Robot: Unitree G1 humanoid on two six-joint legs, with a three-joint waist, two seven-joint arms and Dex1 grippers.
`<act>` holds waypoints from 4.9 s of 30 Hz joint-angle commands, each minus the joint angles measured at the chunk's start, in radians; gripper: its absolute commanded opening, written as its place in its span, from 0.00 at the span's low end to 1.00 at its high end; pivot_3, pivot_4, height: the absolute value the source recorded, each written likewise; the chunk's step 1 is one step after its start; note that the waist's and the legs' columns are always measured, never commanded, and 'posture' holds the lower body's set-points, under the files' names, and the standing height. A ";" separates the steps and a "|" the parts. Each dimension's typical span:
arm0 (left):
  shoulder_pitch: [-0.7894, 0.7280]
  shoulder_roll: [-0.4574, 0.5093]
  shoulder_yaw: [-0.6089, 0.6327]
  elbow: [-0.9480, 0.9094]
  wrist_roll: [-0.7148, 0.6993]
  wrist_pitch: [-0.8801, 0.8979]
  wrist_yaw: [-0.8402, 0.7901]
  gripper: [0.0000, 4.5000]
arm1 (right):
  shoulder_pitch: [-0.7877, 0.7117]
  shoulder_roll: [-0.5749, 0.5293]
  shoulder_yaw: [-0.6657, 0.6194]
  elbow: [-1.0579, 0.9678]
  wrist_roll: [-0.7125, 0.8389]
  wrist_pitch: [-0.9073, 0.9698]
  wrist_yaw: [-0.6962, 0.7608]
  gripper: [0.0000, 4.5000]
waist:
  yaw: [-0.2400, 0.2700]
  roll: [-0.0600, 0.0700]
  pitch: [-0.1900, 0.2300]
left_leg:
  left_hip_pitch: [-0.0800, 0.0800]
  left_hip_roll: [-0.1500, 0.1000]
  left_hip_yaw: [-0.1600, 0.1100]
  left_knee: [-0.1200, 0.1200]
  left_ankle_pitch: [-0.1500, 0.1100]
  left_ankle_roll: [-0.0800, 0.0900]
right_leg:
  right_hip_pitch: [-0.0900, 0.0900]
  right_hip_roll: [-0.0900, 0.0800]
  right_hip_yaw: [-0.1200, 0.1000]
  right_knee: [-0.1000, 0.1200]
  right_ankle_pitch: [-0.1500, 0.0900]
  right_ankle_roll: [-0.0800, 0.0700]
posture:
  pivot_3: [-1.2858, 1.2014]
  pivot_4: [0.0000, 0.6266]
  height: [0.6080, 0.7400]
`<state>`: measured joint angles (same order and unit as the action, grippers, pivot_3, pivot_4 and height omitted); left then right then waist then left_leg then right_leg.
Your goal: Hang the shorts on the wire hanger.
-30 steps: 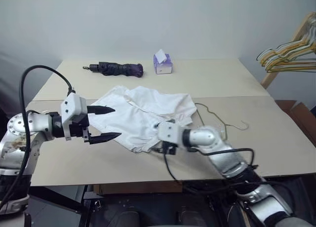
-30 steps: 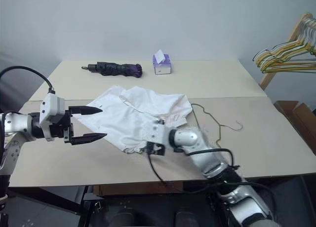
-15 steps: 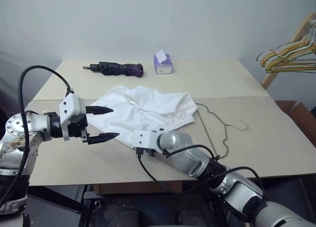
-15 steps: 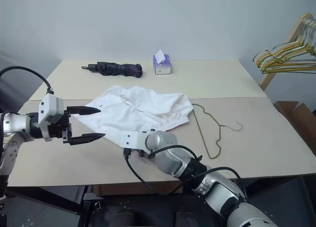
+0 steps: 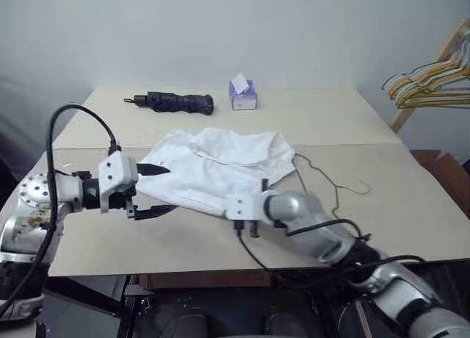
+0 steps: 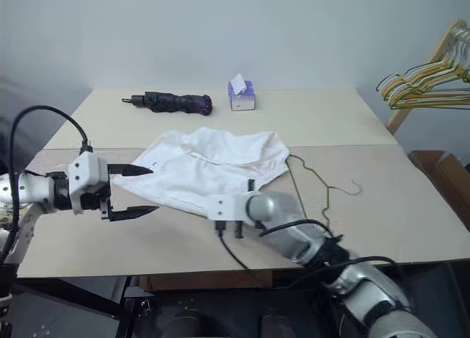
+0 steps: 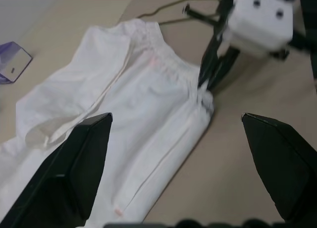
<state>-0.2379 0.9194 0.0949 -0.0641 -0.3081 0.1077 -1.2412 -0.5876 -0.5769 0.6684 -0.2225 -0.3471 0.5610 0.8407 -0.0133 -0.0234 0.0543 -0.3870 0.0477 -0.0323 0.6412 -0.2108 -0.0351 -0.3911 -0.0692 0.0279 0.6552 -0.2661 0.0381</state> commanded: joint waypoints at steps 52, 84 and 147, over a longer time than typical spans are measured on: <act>-0.548 -0.135 -0.199 0.649 0.372 -0.364 0.387 0.00 | -0.436 -0.038 -0.364 0.694 0.179 -0.785 0.087 0.00 | -0.030 0.001 -0.003 | 0.005 0.003 0.008 0.001 -0.002 0.002 | -0.001 0.004 0.010 0.003 0.003 -0.005 | 0.52 0.00 1.00; -0.272 0.014 -0.205 0.544 0.318 -0.814 0.697 0.00 | -0.478 -0.044 -0.166 1.406 -0.264 -1.662 -0.713 0.00 | -0.069 0.000 -0.004 | -0.005 -0.006 0.011 -0.008 0.005 -0.008 | -0.016 -0.006 0.017 0.008 0.005 -0.002 | 0.53 0.03 1.00; -0.033 -0.027 0.074 -0.242 -0.449 0.371 0.197 0.80 | 0.292 -0.399 -0.500 0.228 0.621 -0.377 -0.108 0.99 | -0.046 -0.004 -0.003 | 0.016 0.001 0.017 -0.006 -0.002 0.003 | 0.005 0.000 0.020 0.002 0.003 -0.003 | 0.50 0.01 1.00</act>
<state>-0.2409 0.8980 0.1703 -0.2723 -0.7654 0.4837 -1.0672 -0.2933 -0.9609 0.2140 0.0640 0.2433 0.0454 0.7397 -0.0589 -0.0277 0.0511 -0.3715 0.0483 -0.0154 0.6354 -0.2125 -0.0319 -0.3867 -0.0685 0.0475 0.6569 -0.2635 0.0350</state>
